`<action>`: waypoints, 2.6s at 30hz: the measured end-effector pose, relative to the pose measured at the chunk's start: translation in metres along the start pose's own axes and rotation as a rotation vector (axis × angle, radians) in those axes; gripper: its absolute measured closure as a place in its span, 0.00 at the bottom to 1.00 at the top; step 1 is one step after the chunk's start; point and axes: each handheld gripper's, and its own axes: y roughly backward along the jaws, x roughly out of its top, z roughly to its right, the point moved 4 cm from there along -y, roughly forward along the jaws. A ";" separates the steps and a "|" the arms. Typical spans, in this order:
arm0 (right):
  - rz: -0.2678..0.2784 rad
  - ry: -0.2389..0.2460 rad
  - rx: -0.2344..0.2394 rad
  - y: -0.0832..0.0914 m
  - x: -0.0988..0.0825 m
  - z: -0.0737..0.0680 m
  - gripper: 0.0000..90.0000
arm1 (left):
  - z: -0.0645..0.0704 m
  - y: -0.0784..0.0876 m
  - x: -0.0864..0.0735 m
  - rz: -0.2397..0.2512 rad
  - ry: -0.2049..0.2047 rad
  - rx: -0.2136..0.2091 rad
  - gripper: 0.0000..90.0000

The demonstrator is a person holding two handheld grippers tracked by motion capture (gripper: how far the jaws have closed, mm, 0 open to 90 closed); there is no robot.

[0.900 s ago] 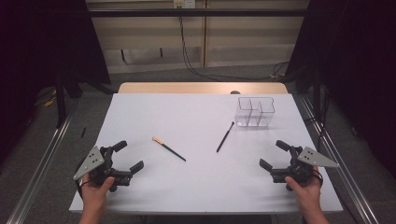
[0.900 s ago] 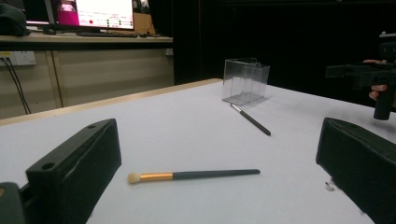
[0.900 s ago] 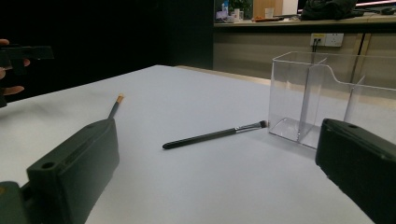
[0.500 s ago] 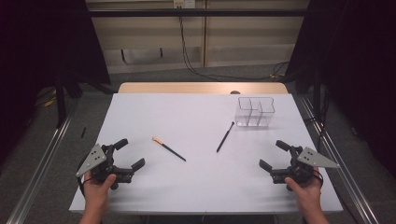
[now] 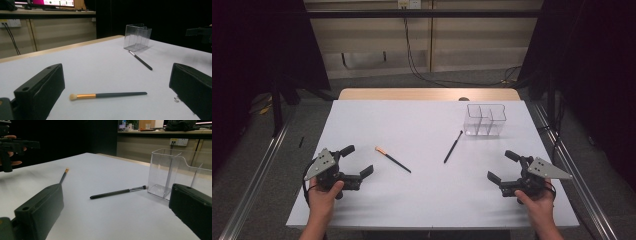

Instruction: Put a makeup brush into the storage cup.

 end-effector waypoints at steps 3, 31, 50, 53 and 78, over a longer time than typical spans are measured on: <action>0.001 -0.001 0.002 0.001 0.001 0.000 0.00 | 0.000 -0.007 0.001 -0.012 -0.010 -0.006 0.00; 0.003 0.021 0.004 0.006 0.004 -0.004 0.00 | -0.011 -0.070 0.013 -0.042 -0.033 -0.031 0.00; -0.009 0.020 0.027 0.002 0.002 -0.005 0.00 | -0.026 -0.088 0.018 -0.236 -0.058 -0.077 0.00; -0.012 0.019 0.031 0.001 0.002 -0.005 0.00 | -0.026 -0.094 0.017 -0.323 -0.091 -0.079 0.00; -0.029 0.023 0.046 0.000 0.000 -0.006 0.00 | -0.030 -0.111 0.018 -0.819 -0.229 -0.181 0.00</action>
